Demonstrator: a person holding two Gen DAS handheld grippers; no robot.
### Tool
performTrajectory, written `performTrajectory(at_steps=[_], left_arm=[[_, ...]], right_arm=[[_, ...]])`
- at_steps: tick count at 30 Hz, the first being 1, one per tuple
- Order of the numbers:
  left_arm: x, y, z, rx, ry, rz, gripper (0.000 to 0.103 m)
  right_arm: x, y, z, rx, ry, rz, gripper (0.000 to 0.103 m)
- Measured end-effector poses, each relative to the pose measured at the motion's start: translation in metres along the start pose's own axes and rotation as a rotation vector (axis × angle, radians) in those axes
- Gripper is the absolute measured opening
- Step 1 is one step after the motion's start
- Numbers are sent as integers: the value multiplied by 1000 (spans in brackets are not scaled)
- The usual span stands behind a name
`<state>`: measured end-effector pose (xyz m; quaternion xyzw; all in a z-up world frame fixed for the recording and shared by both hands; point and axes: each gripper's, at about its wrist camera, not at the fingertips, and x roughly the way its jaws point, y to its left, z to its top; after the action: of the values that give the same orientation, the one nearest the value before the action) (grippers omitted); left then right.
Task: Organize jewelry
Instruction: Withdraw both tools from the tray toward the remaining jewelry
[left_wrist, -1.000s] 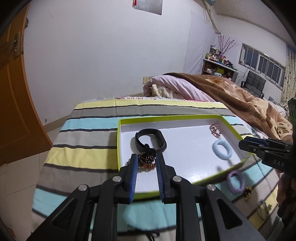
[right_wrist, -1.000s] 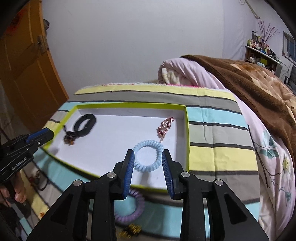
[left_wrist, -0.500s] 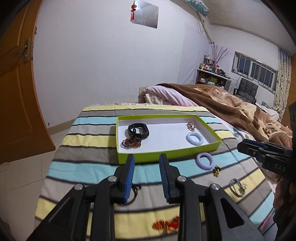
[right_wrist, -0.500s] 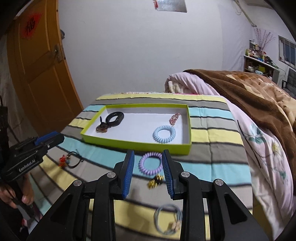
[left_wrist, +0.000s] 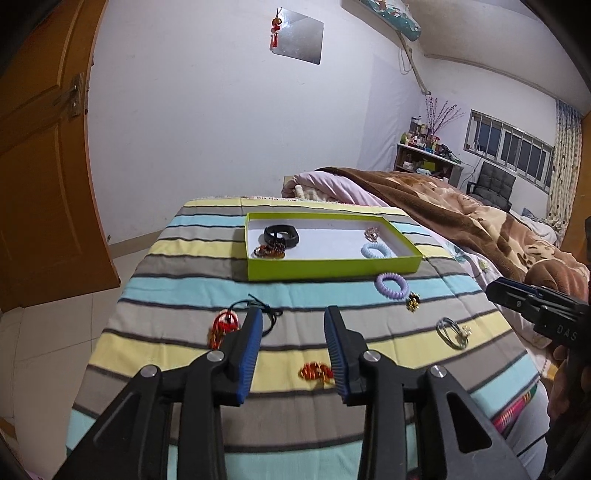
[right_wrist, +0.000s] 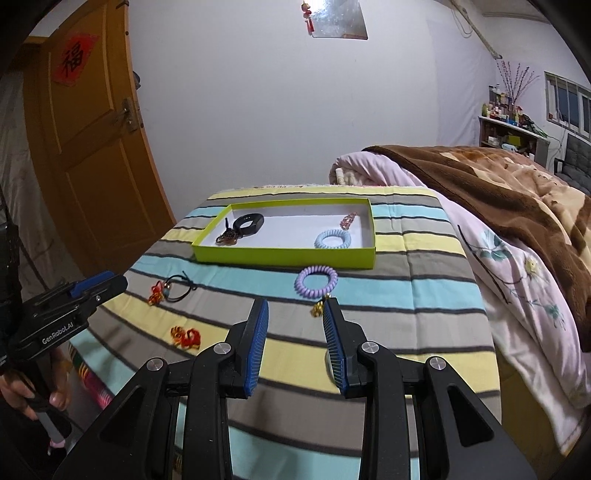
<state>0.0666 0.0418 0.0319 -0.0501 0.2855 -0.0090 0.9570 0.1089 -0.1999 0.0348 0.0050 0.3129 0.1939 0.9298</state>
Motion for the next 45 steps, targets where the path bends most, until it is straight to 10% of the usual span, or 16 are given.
performTrajectory(at_steps=[45], left_arm=[[51, 49, -19, -92, 123, 83, 39]], right_arm=[[60, -13, -13, 60, 132, -24, 32]])
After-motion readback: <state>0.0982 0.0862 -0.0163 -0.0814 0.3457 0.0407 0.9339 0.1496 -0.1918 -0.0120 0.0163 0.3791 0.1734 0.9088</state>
